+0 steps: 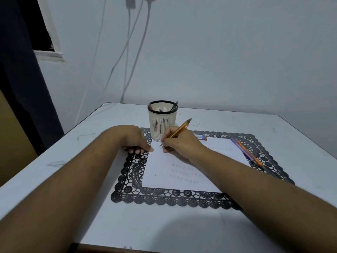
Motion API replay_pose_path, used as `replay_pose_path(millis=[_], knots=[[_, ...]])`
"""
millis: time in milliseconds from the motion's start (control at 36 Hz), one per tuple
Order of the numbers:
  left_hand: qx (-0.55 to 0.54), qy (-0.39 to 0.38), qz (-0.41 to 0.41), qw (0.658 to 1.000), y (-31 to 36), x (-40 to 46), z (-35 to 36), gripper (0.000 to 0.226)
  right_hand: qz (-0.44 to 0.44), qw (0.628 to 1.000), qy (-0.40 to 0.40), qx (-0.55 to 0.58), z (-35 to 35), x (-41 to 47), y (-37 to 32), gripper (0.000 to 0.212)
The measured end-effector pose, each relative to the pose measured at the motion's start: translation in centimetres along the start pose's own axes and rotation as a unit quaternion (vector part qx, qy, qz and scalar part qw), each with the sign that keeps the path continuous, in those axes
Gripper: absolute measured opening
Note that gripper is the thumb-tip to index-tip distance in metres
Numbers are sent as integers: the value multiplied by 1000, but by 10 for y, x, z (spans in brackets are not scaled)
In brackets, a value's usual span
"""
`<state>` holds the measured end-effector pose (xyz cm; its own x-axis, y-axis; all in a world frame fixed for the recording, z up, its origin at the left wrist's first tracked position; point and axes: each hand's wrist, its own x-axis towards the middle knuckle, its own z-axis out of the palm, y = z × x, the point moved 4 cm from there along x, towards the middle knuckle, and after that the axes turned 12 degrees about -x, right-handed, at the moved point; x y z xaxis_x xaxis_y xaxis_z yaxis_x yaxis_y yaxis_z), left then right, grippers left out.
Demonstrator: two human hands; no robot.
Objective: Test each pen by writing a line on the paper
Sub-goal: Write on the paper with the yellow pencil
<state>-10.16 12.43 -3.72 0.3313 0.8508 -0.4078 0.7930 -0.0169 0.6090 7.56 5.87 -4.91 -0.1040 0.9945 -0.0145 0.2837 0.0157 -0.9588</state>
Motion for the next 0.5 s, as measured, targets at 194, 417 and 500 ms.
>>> replay_pose_path(millis=[194, 417, 500], knots=[[-32, 18, 29, 999, -5, 3, 0, 38, -36, 999, 1, -28, 5, 7, 2, 17], [-60, 29, 55, 996, -11, 2, 1, 33, -54, 998, -8, -30, 11, 11, 3, 21], [-68, 27, 54, 996, -12, 1, 1, 35, -59, 998, -13, -33, 13, 11, 3, 25]])
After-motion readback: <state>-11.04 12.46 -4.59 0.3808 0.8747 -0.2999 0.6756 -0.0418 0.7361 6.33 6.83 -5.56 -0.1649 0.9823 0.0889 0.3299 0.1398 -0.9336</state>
